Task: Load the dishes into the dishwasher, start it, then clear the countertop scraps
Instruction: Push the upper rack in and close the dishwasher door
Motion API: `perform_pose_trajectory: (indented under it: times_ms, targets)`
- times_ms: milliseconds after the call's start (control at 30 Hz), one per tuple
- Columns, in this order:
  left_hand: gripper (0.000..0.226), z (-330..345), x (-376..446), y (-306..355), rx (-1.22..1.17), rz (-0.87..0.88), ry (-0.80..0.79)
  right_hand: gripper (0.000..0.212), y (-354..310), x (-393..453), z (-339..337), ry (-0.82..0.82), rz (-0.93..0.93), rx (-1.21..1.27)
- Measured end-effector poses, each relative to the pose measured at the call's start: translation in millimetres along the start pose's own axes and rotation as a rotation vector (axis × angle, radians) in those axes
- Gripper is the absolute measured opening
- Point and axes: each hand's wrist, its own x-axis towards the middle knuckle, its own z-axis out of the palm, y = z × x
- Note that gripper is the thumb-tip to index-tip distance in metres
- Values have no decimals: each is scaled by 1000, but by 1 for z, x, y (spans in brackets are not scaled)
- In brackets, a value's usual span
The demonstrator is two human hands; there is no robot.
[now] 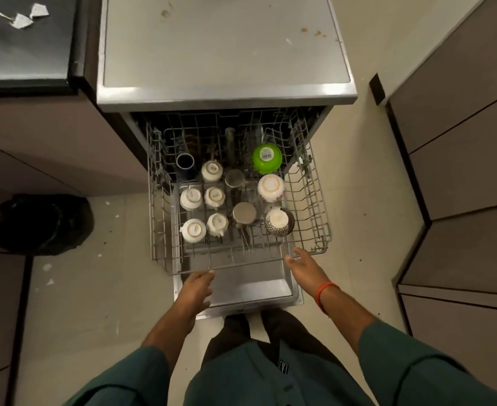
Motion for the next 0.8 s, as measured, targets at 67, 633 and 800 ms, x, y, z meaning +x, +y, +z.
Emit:
perform_pose_trajectory:
  times_ms: [67, 633, 800]
  targets:
    - [20, -2, 2, -4, -26, -23, 19, 50, 9, 3, 3, -4, 39, 27]
    - [47, 30, 47, 11, -101, -146, 87, 83, 27, 80, 6, -117, 280, 272]
    - [48, 25, 60, 13, -121, -214, 149, 77, 25, 95, 3, -145, 260, 257]
